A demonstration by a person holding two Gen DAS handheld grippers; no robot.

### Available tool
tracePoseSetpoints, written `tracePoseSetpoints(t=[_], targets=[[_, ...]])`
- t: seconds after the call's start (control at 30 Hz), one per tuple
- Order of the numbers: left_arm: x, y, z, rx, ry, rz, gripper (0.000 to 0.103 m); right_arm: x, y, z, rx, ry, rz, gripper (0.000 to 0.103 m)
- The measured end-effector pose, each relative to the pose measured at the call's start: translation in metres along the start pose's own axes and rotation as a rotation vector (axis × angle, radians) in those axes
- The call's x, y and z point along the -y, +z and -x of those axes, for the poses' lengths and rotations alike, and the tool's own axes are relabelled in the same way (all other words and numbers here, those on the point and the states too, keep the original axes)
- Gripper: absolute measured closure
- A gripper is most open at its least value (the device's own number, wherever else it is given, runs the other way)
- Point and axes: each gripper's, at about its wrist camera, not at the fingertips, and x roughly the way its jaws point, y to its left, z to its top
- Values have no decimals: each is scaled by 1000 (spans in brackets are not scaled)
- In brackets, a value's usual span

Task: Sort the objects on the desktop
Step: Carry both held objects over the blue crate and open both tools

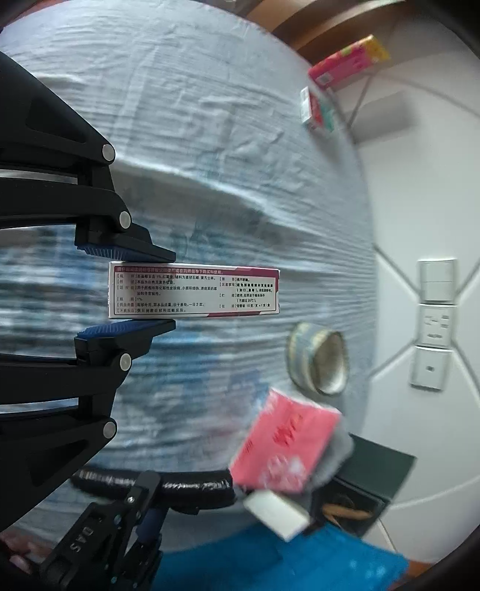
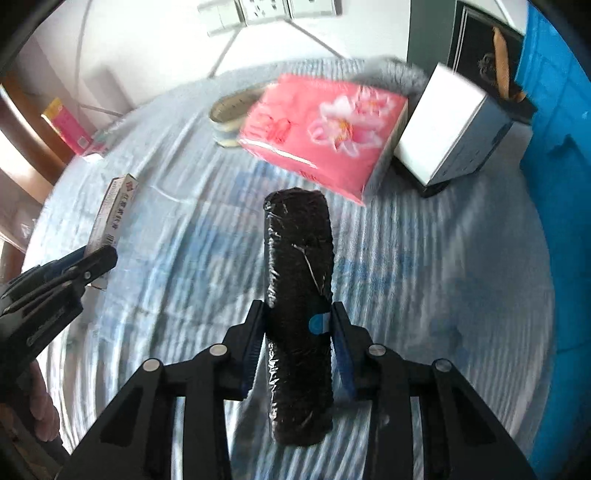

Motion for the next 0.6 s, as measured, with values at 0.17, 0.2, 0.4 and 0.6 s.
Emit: tracePoseSetpoints(t=[0.17, 0.2, 0.4, 0.6], targets=[[-5, -5, 59, 96, -35, -20, 75, -15, -11, 55, 89, 9, 9, 68], [-6, -6, 71, 116, -42, -25, 75, -16, -15, 71, 117, 13, 4, 68], [-3, -10, 149, 233, -102, -60, 75, -34, -28, 162, 288, 34, -15, 68], [23, -15, 224, 350, -188, -109, 75, -34, -44, 255, 439, 43, -43, 68]])
